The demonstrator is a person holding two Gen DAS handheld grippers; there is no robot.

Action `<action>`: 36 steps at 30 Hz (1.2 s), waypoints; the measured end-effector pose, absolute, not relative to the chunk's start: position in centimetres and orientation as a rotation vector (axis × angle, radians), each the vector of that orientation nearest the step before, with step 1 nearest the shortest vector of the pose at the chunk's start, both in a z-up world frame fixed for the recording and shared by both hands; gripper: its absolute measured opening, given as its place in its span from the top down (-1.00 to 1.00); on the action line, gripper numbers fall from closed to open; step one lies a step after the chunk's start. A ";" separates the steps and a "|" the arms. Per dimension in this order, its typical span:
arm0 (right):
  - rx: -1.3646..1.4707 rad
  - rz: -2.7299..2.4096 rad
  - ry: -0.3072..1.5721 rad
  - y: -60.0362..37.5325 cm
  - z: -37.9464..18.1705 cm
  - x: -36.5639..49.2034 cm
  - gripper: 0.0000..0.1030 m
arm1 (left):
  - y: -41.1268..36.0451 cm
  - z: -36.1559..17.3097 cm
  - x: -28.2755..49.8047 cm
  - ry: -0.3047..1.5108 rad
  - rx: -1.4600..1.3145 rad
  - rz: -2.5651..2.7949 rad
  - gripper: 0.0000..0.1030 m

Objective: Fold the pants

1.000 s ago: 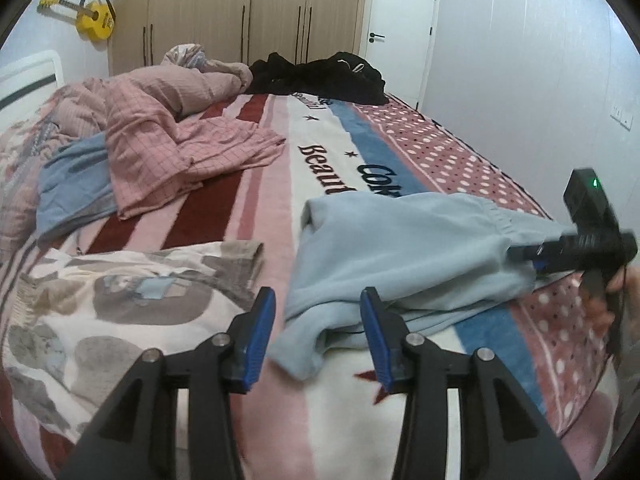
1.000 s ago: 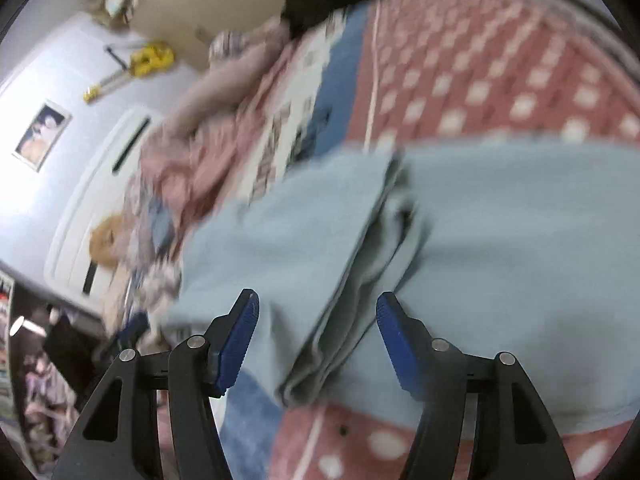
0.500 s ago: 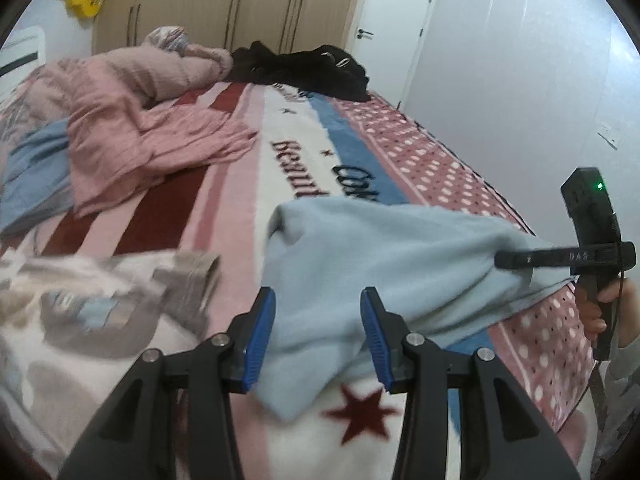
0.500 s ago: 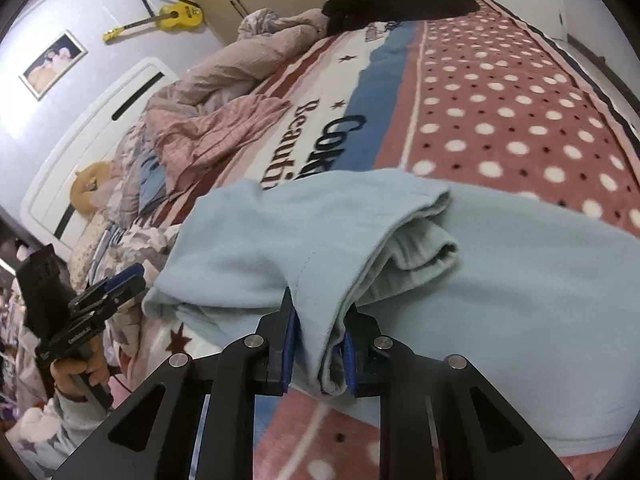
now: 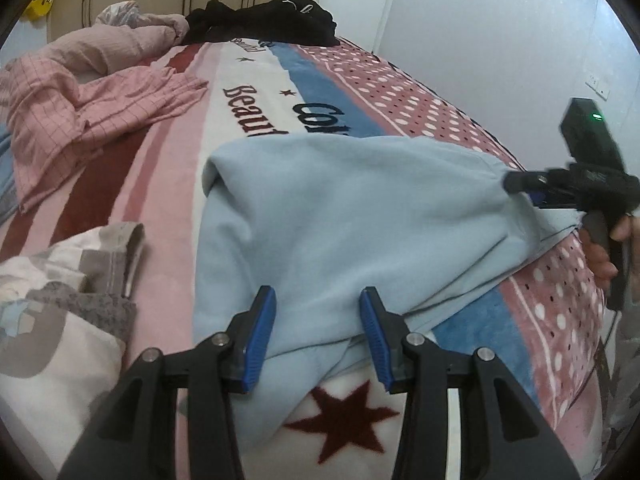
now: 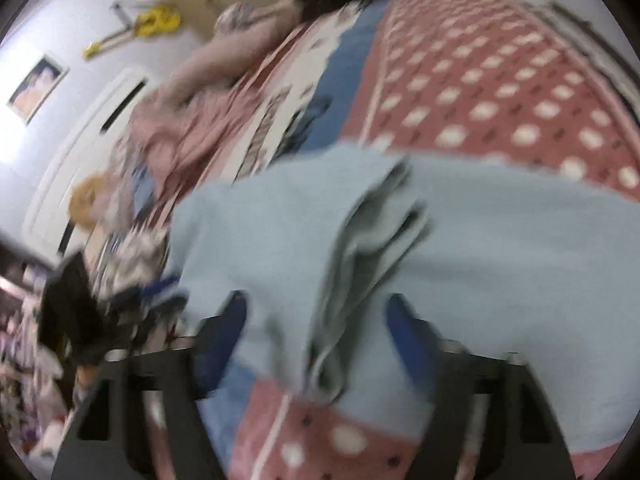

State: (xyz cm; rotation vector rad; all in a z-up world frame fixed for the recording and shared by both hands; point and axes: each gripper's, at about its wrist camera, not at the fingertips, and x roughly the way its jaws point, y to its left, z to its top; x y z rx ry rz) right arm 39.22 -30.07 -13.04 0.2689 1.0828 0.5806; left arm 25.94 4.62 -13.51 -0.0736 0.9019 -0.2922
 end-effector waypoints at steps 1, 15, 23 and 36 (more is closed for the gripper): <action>0.294 0.581 1.096 -30.3 -13.3 40.0 -0.42 | 4.7 -13.5 25.9 0.902 -0.070 -0.293 0.23; 0.208 0.541 0.945 -27.7 -12.0 42.9 0.64 | 4.6 -13.8 25.4 0.892 -0.070 -0.298 0.23; 0.271 0.505 0.973 -29.4 -12.2 41.7 -0.22 | 5.7 -12.4 24.2 0.842 -0.108 -0.325 0.14; 0.290 0.615 1.038 -29.4 -13.3 35.6 0.74 | 5.5 -13.1 23.8 0.890 -0.077 -0.372 0.13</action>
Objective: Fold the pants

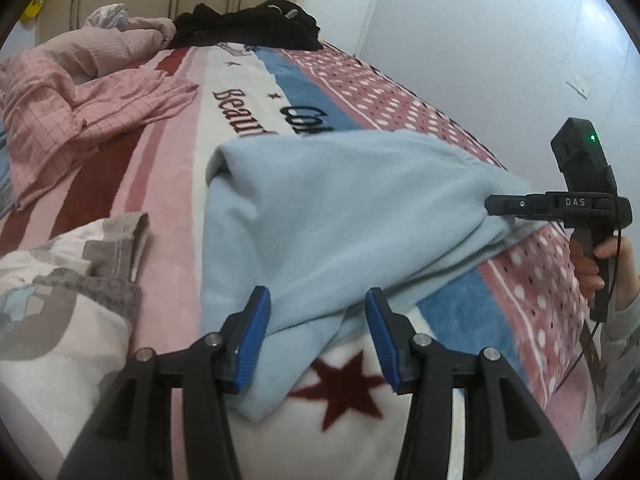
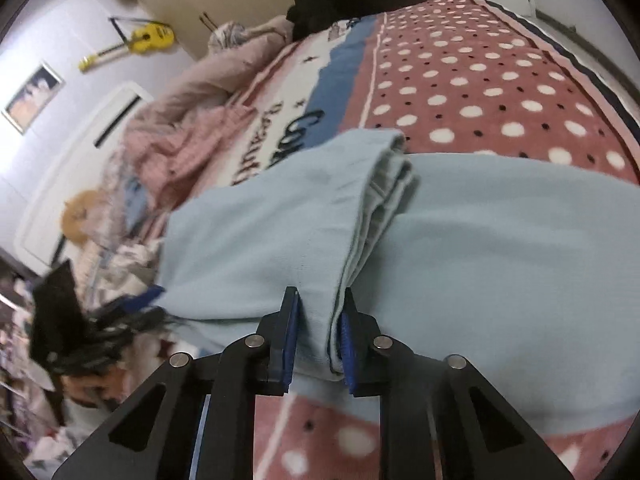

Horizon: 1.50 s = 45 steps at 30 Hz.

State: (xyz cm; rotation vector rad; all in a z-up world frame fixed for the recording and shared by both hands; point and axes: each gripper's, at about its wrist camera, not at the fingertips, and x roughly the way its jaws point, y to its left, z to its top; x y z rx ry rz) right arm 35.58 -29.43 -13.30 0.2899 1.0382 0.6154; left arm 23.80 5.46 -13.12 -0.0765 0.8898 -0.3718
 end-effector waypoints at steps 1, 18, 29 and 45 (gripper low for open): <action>0.272 0.602 1.049 -29.4 -13.5 35.4 0.74 | 5.4 -13.2 23.7 0.892 -0.071 -0.374 0.13; 0.471 0.357 0.937 -42.1 -11.4 27.8 -0.38 | 5.8 -7.1 21.2 0.695 -0.130 -0.313 -0.47; 0.768 0.103 0.731 -50.9 -14.5 27.9 -0.39 | 5.4 -5.4 20.1 0.631 -0.186 -0.244 -0.53; 0.538 0.150 0.599 -42.7 -6.0 34.9 0.93 | 11.0 -5.5 18.3 0.600 -0.267 -0.164 -0.53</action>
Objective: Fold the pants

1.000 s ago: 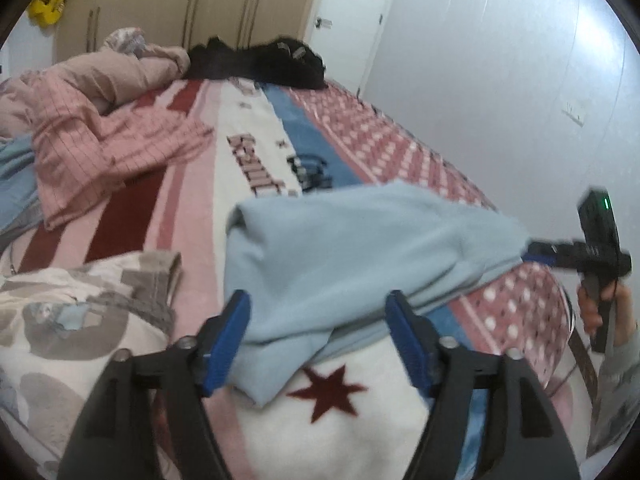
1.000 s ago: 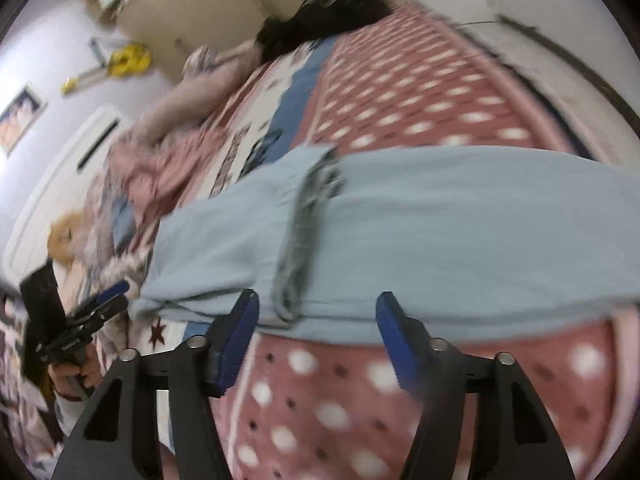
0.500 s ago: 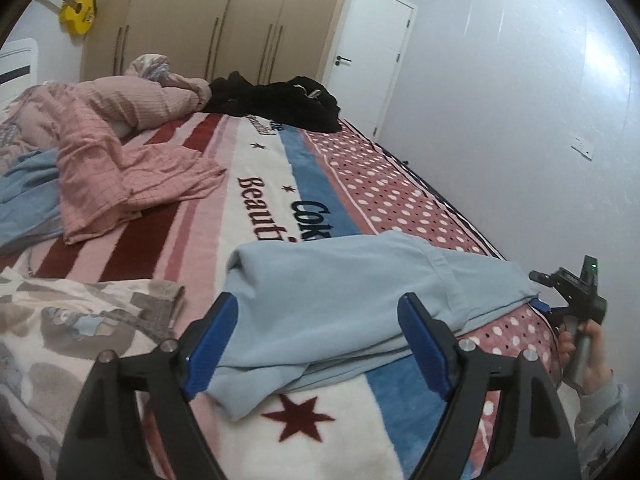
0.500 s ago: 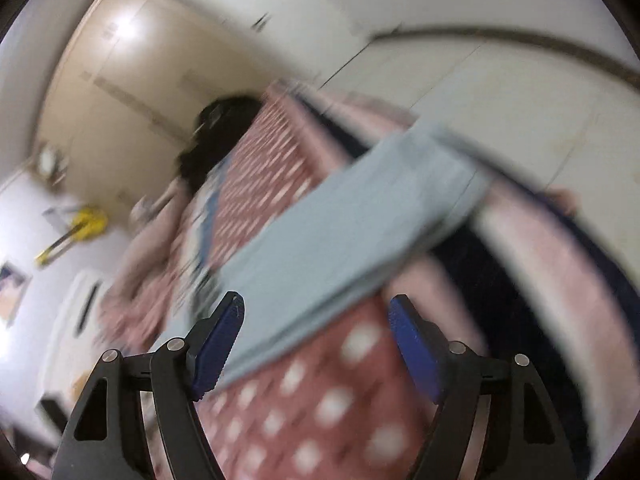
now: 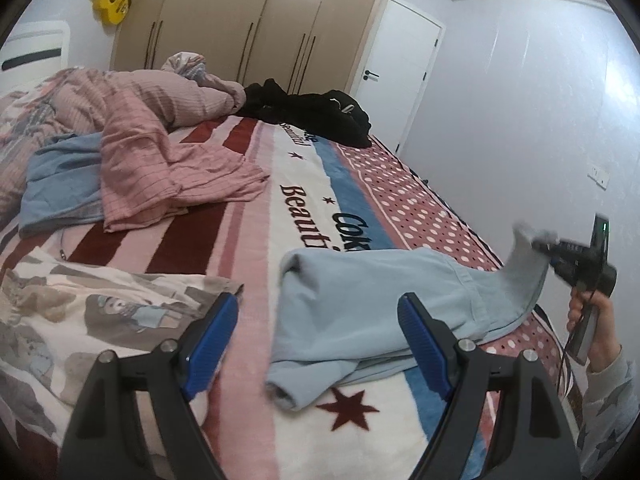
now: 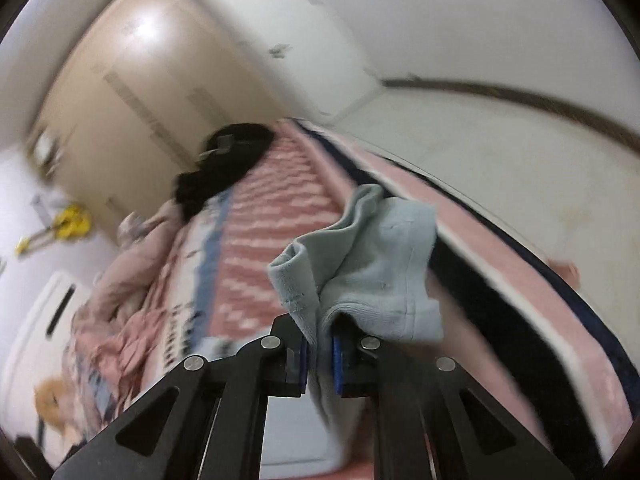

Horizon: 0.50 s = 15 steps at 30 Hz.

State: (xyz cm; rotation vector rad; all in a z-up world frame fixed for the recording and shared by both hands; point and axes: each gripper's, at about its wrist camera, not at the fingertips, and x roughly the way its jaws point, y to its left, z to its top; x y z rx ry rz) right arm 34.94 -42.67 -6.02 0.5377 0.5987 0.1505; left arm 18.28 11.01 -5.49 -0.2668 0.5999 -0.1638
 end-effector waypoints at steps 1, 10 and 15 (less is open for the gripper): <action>0.468 0.209 0.587 -39.7 -4.3 35.4 0.93 | 11.4 -5.5 18.1 0.597 -0.274 -0.164 -0.53; 0.090 0.599 0.722 -17.3 -4.4 37.2 0.93 | 14.8 -6.2 17.1 0.584 -0.308 -0.160 -0.53; -0.016 0.701 0.808 -10.1 -10.0 36.0 0.93 | 16.1 -6.6 16.8 0.592 -0.305 -0.166 -0.53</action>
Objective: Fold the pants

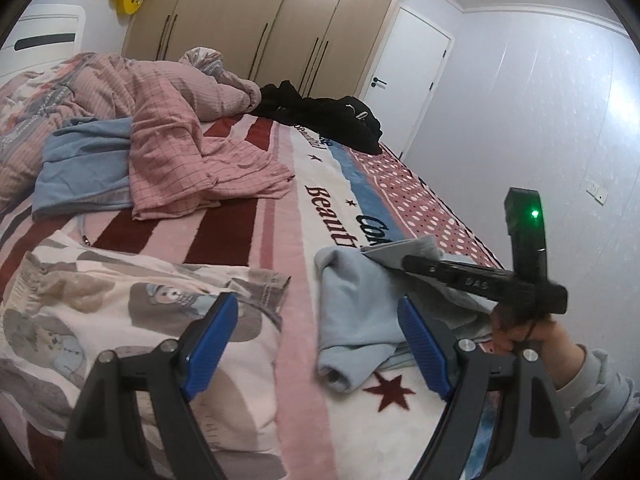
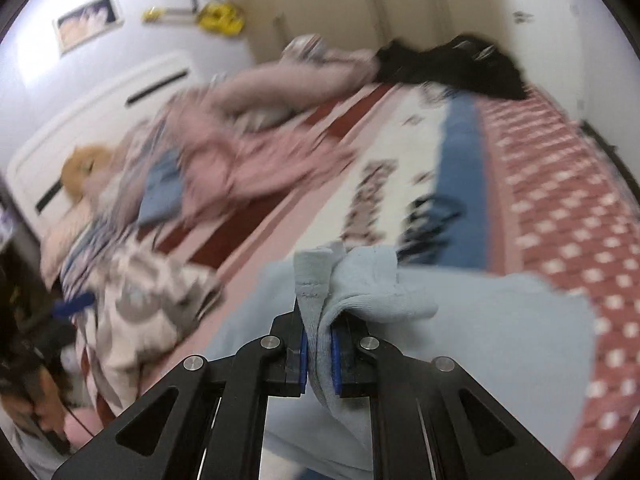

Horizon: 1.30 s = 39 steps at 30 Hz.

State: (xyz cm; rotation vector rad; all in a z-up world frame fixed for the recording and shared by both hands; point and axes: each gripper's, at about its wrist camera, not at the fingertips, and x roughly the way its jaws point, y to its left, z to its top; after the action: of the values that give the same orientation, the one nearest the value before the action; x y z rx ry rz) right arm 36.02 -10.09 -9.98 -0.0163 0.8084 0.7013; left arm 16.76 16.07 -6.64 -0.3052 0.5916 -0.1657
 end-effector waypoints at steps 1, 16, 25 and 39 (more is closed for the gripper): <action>-0.017 0.706 0.801 -9.9 -10.2 36.0 0.93 | 16.2 -6.7 16.8 0.592 -0.303 -0.165 -0.54; -0.115 0.909 0.874 -8.4 -13.3 33.0 0.28 | 13.4 -7.2 20.8 0.676 -0.300 -0.250 -0.56; -0.114 0.681 0.731 -19.4 -9.0 30.7 -0.07 | 5.5 -7.5 25.8 0.754 -0.132 -0.283 -0.57; 0.108 0.478 0.786 -29.1 -11.9 33.6 -0.10 | 6.9 -10.3 27.1 0.750 -0.017 0.167 -0.57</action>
State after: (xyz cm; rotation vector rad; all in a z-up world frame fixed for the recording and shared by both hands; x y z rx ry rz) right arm 33.59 -29.05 -11.90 0.1083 0.7863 0.4779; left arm 27.12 6.85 -10.29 -0.0174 0.7504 0.1666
